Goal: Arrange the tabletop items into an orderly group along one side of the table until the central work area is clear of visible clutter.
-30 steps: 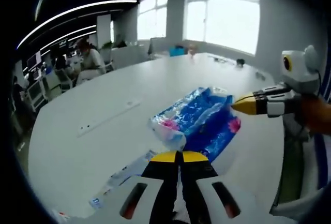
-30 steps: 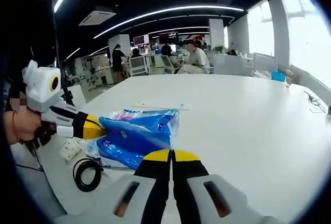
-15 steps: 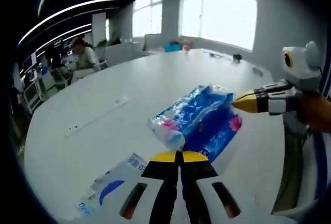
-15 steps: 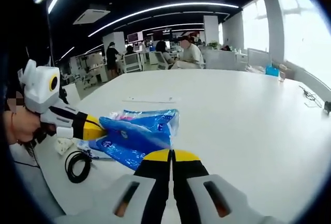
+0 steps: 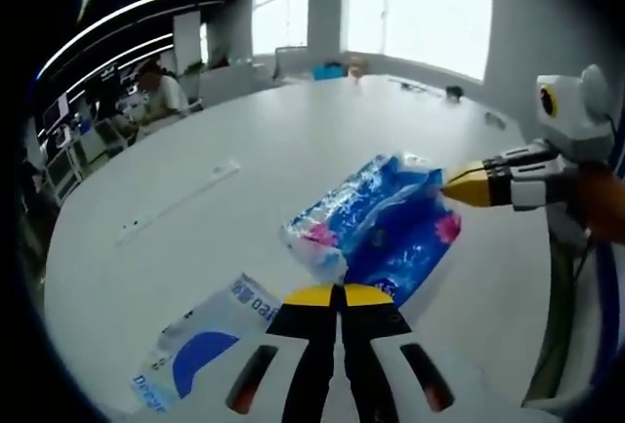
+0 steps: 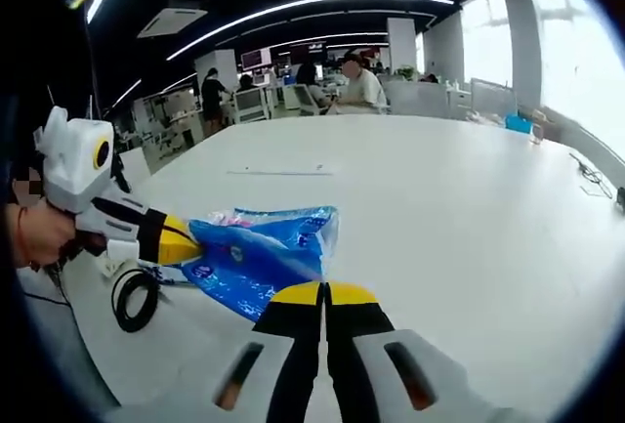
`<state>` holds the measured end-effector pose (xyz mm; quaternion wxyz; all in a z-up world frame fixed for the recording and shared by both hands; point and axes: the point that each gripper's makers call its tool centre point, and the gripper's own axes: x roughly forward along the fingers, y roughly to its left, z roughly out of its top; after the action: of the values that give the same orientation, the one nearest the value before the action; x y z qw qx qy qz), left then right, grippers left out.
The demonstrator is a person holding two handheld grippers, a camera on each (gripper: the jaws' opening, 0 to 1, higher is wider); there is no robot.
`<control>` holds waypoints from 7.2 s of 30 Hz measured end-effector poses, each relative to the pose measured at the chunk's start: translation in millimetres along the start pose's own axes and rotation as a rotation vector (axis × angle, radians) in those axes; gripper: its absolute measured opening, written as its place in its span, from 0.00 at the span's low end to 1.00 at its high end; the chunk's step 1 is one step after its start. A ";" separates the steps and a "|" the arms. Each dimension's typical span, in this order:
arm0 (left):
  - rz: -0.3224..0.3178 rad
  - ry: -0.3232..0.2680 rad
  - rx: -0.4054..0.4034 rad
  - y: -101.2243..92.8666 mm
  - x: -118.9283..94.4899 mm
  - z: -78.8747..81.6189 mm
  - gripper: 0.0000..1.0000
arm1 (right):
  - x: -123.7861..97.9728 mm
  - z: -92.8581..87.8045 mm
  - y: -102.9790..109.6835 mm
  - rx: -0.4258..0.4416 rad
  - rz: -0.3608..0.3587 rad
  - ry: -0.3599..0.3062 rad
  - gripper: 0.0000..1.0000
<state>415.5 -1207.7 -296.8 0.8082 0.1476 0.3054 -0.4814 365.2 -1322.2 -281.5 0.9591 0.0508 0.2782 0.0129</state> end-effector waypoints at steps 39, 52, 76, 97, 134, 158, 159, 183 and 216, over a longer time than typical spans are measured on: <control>0.087 0.115 -0.086 0.3 22.1 -45.5 0.00 | 25.2 -43.2 -2.9 0.022 0.041 0.066 0.00; 0.096 0.130 -0.109 0.2 26.8 -53.3 0.00 | 28.3 -53.7 -3.3 0.029 0.042 0.085 0.00; 0.104 0.136 -0.147 -1.3 27.6 -64.2 0.04 | 31.4 -60.0 -3.9 0.046 0.050 0.077 0.00; 0.099 0.136 -0.157 -2.7 26.2 -65.1 0.07 | 30.9 -61.1 -4.5 0.039 0.047 0.077 0.11; 0.046 0.090 -0.193 -5.5 16.0 -57.7 0.27 | 28.8 -54.2 -0.4 0.030 0.040 0.074 0.18; -0.047 -0.010 -0.220 -5.0 -11.6 -35.2 0.42 | 10.0 -34.6 9.1 0.015 0.026 0.034 0.24; -0.046 -0.009 -0.219 -4.0 -12.8 -35.0 0.42 | 9.6 -33.5 9.6 0.016 0.026 0.032 0.25; -0.071 -0.119 -0.186 28.8 -72.5 -13.7 0.44 | -0.5 5.7 65.6 -0.024 0.084 -0.022 0.29; -0.026 -0.177 -0.180 69.8 -144.2 -39.7 0.48 | 0.5 27.9 148.0 -0.071 0.168 -0.053 0.28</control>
<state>411.7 -1052.9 -239.6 0.8357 0.0272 0.2766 -0.4736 381.1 -1177.5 -242.9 0.9628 0.0402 0.2470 0.1017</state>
